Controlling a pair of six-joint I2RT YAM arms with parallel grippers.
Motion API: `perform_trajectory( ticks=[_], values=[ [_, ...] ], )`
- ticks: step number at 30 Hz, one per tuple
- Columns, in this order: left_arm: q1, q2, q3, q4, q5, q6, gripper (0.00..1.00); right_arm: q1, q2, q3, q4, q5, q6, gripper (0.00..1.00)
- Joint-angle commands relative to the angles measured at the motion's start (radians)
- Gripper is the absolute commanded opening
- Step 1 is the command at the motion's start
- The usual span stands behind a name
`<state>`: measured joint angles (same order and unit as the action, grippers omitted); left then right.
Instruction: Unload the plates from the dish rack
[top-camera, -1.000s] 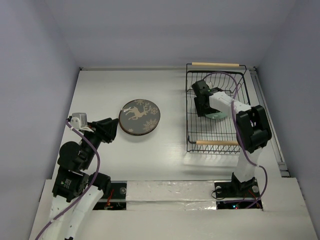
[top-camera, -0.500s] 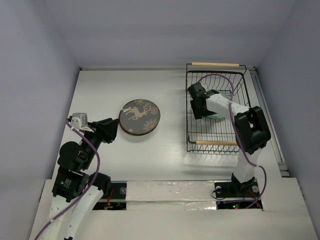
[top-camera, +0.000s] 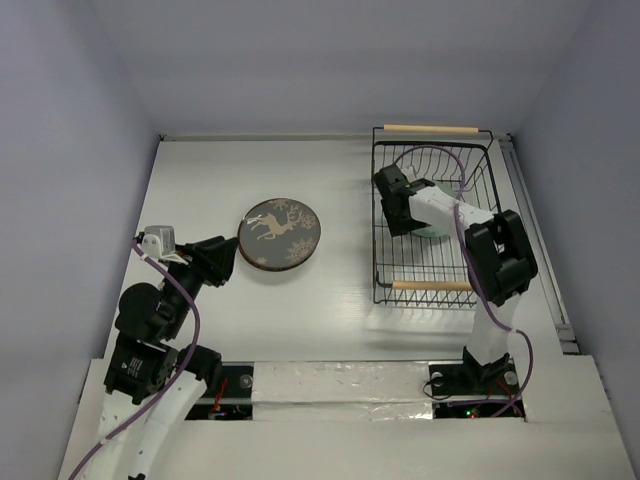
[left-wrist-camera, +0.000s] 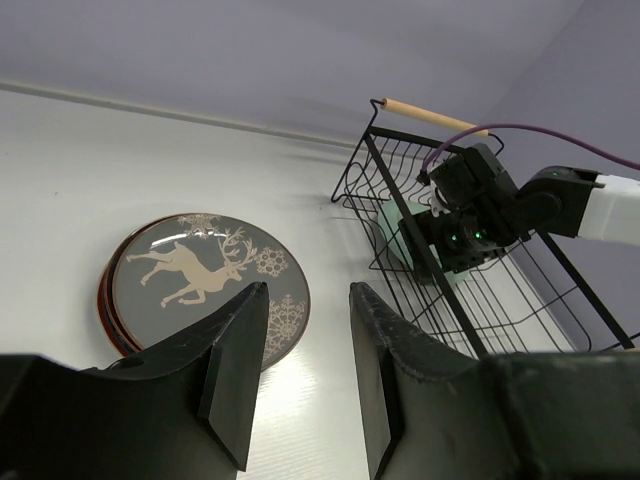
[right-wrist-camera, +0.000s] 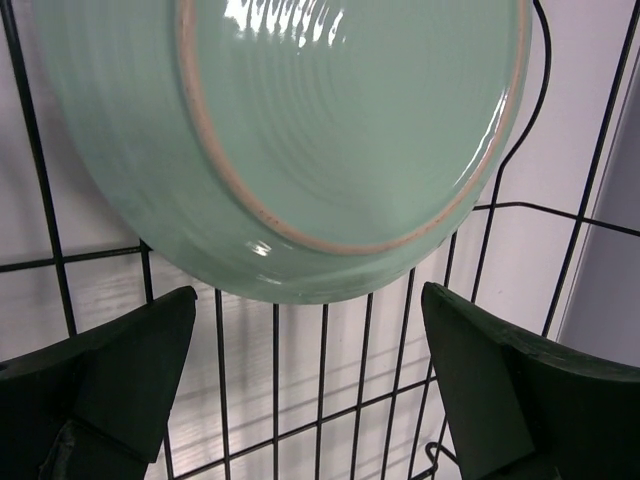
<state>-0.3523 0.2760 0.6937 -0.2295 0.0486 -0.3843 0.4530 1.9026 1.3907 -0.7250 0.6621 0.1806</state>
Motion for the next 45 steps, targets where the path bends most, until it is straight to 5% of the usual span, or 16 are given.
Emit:
perform_trajectory(
  ticks=[1, 16, 45],
  values=[
    [-0.005, -0.011, -0.008, 0.038, -0.003, -0.002, 0.35, -0.007, 0.016, 0.050, 0.019, 0.071, 0.014, 1.00],
    [-0.005, -0.014, -0.006, 0.036, -0.006, -0.004, 0.35, -0.007, 0.072, 0.114, -0.017, 0.172, -0.021, 0.99],
    [-0.005, -0.021, -0.003, 0.030, -0.010, -0.005, 0.35, -0.069, -0.091, 0.116, 0.139, 0.495, 0.020, 0.74]
  ],
)
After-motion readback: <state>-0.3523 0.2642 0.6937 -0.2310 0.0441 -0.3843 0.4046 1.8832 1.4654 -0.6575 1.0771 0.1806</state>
